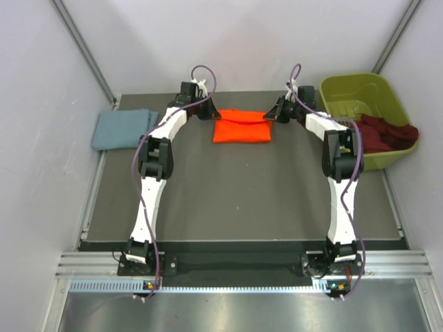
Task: Fold and stack the t-shirts
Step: Fold the tshirt
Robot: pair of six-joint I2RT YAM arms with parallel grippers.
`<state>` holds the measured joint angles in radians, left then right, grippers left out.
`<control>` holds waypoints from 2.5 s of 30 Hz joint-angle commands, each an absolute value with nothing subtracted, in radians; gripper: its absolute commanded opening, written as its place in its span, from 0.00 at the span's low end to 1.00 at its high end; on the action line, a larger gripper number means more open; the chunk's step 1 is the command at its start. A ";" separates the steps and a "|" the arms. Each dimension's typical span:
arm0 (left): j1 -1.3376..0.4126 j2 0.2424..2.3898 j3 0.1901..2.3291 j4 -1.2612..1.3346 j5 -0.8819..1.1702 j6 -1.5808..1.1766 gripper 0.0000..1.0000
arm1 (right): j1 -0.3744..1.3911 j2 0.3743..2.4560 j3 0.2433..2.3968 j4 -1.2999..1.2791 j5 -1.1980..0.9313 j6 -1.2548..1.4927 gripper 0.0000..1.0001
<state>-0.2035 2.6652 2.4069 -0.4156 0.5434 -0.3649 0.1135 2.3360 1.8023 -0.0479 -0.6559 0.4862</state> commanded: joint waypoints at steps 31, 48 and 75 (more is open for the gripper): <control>-0.138 2.227 2.111 -0.664 0.605 -0.228 0.99 | 0.115 2.022 1.651 -0.112 -0.630 0.417 0.85; -0.086 2.201 1.893 -0.472 0.847 -0.442 0.88 | 0.267 2.285 1.799 0.047 -0.727 0.609 0.83; -0.170 2.580 2.082 -0.391 0.841 -0.483 0.89 | 0.215 2.206 1.539 -0.058 -0.762 0.554 0.84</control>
<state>-0.1184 2.5107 2.0819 -0.4259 0.8253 -0.4614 0.2256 2.2501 1.5574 0.0040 -0.7692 0.5964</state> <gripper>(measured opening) 0.906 0.830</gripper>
